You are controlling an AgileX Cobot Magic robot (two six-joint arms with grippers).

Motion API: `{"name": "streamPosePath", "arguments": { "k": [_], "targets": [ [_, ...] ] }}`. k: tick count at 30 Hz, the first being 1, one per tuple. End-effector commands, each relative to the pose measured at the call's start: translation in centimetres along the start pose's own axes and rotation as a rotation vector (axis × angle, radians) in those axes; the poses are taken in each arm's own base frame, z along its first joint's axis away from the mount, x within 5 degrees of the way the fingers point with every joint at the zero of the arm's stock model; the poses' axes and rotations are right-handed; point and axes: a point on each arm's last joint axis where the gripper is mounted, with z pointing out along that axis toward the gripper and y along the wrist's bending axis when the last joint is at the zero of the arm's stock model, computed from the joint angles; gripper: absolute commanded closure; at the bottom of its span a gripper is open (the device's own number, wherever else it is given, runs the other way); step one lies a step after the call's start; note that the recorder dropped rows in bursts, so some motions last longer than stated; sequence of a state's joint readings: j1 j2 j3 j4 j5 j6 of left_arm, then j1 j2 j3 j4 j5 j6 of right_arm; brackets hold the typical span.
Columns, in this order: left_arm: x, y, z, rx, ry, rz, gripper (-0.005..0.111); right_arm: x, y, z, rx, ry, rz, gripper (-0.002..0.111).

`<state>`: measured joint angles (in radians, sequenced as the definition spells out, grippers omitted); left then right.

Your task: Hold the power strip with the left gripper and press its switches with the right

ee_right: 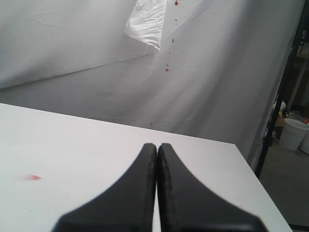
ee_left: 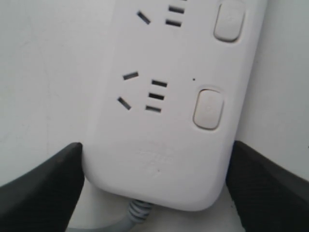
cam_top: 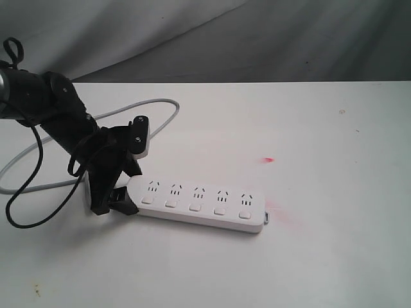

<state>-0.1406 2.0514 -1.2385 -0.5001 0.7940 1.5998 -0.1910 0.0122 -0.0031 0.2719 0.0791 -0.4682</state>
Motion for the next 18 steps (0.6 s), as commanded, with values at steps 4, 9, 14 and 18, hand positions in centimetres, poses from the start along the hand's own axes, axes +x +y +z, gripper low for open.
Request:
{"name": "streamPosePath", "arguments": {
  "k": [4, 9, 14, 18],
  "targets": [
    [-0.02, 0.03, -0.08, 0.009, -0.006, 0.002, 0.057, 0.08, -0.03, -0.04, 0.008, -0.002, -0.002, 0.108],
    [-0.02, 0.03, -0.08, 0.009, -0.006, 0.002, 0.057, 0.08, -0.03, -0.04, 0.008, -0.002, -0.002, 0.108],
    [-0.02, 0.03, -0.08, 0.009, -0.006, 0.002, 0.057, 0.07, -0.01, -0.04, 0.006, -0.003, 0.025, 0.108],
    [-0.02, 0.03, -0.08, 0.009, -0.006, 0.002, 0.057, 0.03, 0.05, -0.04, -0.001, -0.006, 0.118, 0.108]
  ]
}}
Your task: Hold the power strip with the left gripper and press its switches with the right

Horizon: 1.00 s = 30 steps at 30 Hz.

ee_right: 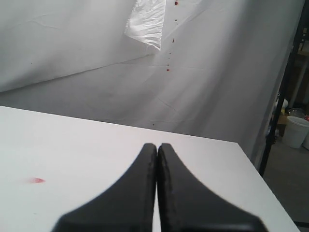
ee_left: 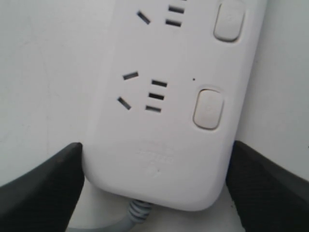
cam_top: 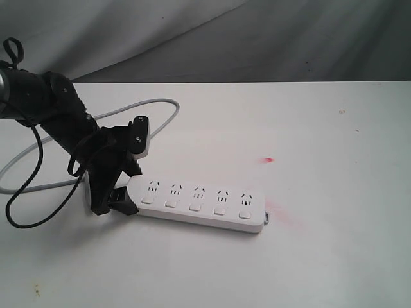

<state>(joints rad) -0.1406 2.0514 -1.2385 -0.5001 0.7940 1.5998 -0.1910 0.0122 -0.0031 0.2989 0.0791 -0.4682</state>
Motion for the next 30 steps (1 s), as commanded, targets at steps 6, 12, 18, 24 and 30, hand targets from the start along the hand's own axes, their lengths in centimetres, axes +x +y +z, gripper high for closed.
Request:
{"name": "streamPosePath", "arguments": {
  "k": [6, 12, 18, 24, 30],
  "targets": [
    [0.0, 0.0, -0.1, 0.009, -0.006, 0.002, 0.057, 0.5, 0.3, 0.0, -0.026, 0.041, 0.104, 0.108],
    [0.0, 0.0, -0.1, 0.009, -0.006, 0.002, 0.057, -3.7, 0.7, -1.4, -0.166, 0.187, 0.032, 0.108],
    [0.0, 0.0, -0.1, 0.009, -0.006, 0.000, 0.057, -9.3, -0.6, -0.4, -0.147, 0.183, -0.033, 0.108],
    [0.0, 0.0, -0.1, 0.009, -0.006, 0.000, 0.057, -13.6, -0.8, 2.1, -0.254, 0.323, -0.070, 0.108],
    [0.0, 0.0, -0.1, 0.009, -0.006, 0.002, 0.057, -16.5, 0.7, 6.2, -0.424, 0.381, -0.102, 0.108]
  ]
}}
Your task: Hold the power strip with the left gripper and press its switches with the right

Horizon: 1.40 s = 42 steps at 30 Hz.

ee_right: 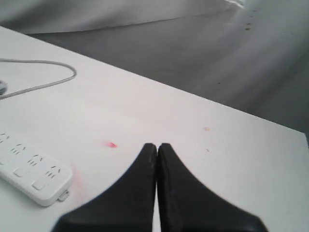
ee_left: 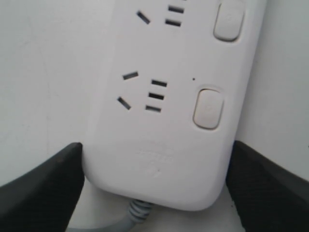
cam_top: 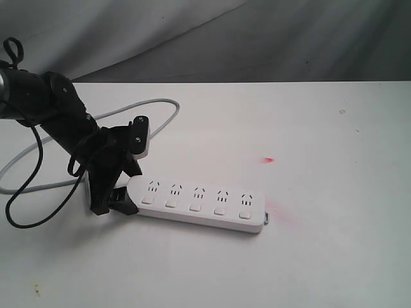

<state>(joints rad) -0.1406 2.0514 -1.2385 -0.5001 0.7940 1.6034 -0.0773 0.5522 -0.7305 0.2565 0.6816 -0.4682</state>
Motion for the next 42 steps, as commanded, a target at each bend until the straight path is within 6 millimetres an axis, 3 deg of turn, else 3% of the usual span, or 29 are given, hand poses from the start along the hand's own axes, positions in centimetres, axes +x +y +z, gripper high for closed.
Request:
{"name": "streamPosePath", "arguments": {
  "k": [1, 7, 14, 19, 25, 30, 37, 42],
  "targets": [
    [0.0, 0.0, -0.1, 0.009, -0.006, -0.002, 0.057, -2.6, 0.5, 2.3, -0.127, 0.054, -0.043, 0.108],
    [0.0, 0.0, -0.1, 0.009, -0.006, -0.002, 0.057, -5.3, 3.4, 6.6, -0.347, 0.125, -0.104, 0.108],
    [0.0, 0.0, -0.1, 0.009, -0.006, -0.005, 0.057, -6.1, 7.6, 12.9, -0.690, 0.153, -0.224, 0.108],
    [0.0, 0.0, -0.1, 0.009, -0.006, -0.005, 0.057, -4.7, 9.6, 17.9, -0.832, 0.120, -0.251, 0.108],
    [0.0, 0.0, -0.1, 0.009, -0.006, -0.005, 0.057, -1.8, 11.0, 22.3, -0.899, 0.194, -0.222, 0.108],
    [0.0, 0.0, -0.1, 0.009, -0.006, -0.003, 0.057, 0.1, 12.7, 24.3, -0.942, 0.208, -0.319, 0.108],
    [0.0, 0.0, -0.1, 0.009, -0.006, -0.005, 0.057, 2.8, 16.6, 28.5, -0.932, 0.074, -0.325, 0.108],
    [0.0, 0.0, -0.1, 0.009, -0.006, -0.005, 0.057, 3.5, 17.0, 29.1, -0.941, 0.053, -0.375, 0.108]
  ]
}}
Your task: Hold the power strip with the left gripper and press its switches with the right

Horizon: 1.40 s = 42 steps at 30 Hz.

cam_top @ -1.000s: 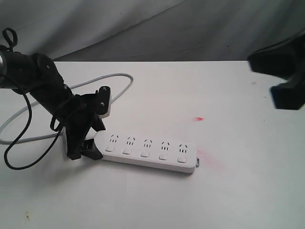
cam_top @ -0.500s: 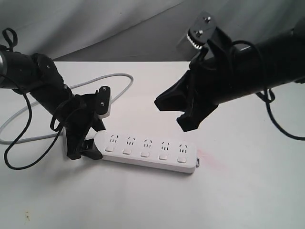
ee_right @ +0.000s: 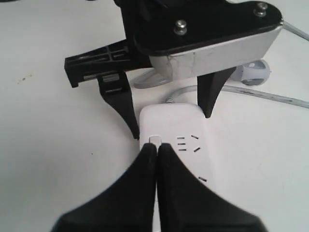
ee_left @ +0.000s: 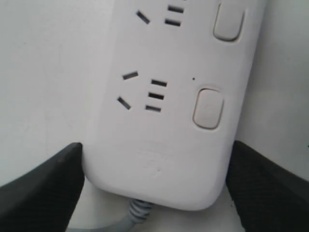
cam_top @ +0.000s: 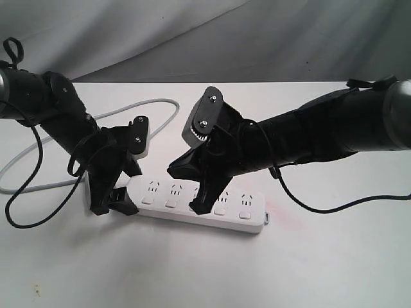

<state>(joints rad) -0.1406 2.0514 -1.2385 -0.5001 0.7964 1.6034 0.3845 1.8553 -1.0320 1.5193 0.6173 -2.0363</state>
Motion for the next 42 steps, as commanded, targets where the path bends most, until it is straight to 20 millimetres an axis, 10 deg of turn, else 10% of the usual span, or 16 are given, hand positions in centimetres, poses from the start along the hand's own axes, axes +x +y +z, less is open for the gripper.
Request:
{"name": "streamPosePath", "arguments": {
  "k": [1, 8, 14, 27, 42],
  "targets": [
    [0.0, 0.0, -0.1, 0.007, -0.006, -0.005, 0.057, -0.3, -0.1, 0.1, 0.016, -0.021, -0.050, 0.108],
    [0.0, 0.0, -0.1, 0.007, -0.006, -0.003, 0.057, -0.4, -0.2, 0.4, 0.066, 0.005, -0.067, 0.108],
    [0.0, 0.0, -0.1, 0.007, -0.006, -0.005, 0.057, -2.7, -2.3, 1.8, 0.071, -0.032, -0.086, 0.073],
    [0.0, 0.0, -0.1, 0.007, -0.006, -0.002, 0.057, -2.1, -1.5, 5.6, 0.014, 0.000, -0.186, 0.047],
    [0.0, 0.0, -0.1, 0.007, -0.006, -0.004, 0.057, -0.5, -2.3, 7.3, 0.038, 0.046, -0.166, 0.047]
  ]
}}
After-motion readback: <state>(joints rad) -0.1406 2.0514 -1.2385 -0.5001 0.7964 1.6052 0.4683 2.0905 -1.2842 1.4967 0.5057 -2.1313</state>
